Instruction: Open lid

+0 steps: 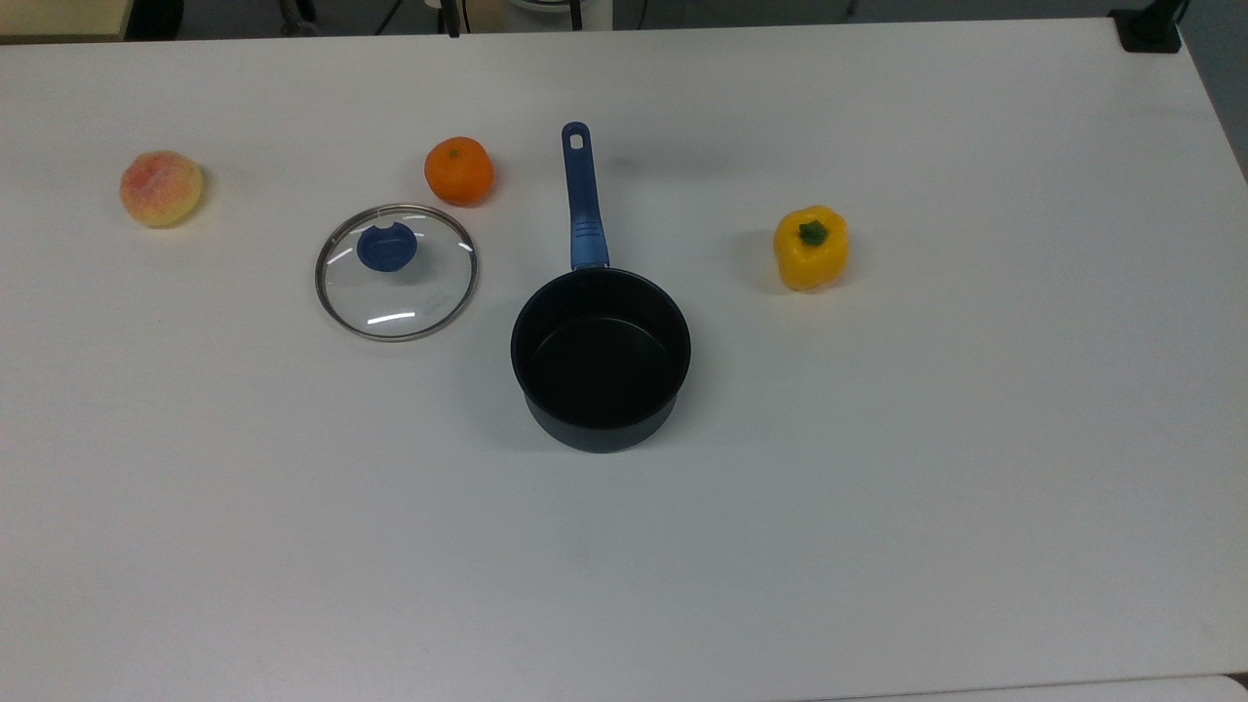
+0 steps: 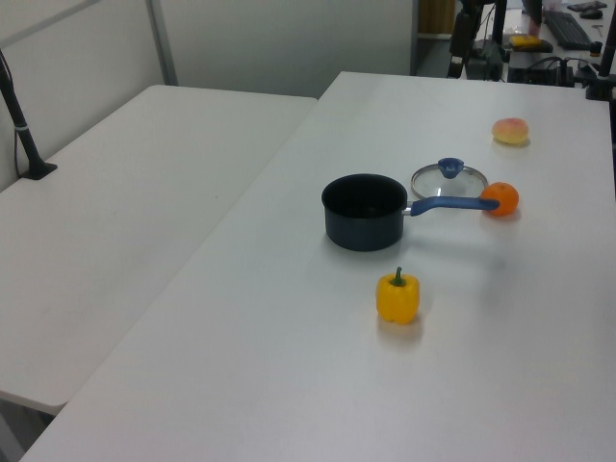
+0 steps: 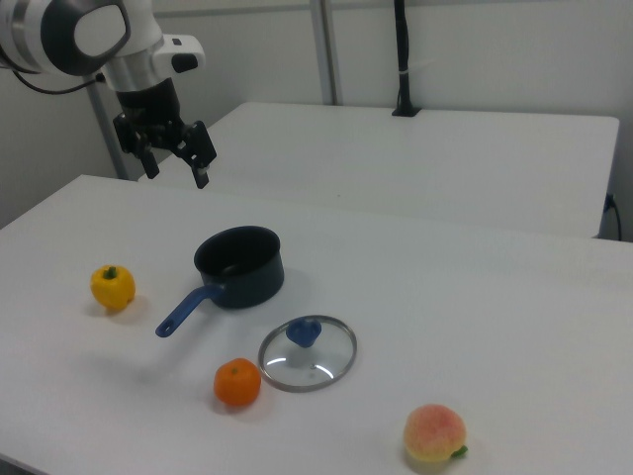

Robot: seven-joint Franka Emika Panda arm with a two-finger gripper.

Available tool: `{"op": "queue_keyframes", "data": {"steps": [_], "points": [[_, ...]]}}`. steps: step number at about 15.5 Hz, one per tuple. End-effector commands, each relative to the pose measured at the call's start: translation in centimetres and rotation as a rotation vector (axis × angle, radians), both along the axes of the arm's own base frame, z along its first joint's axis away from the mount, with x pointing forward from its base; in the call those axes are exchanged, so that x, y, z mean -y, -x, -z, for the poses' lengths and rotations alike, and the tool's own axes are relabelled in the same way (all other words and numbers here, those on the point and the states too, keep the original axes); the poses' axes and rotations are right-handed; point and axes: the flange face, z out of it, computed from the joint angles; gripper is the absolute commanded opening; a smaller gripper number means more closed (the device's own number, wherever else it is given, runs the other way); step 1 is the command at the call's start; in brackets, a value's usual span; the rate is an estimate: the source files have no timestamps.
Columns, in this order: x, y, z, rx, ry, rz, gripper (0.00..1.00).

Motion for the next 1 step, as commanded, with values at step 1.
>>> {"op": "queue_keyframes", "data": {"steps": [1], "points": [[0.44,0.25,0.08,0.013,0.011,-0.008,1.0]]}}
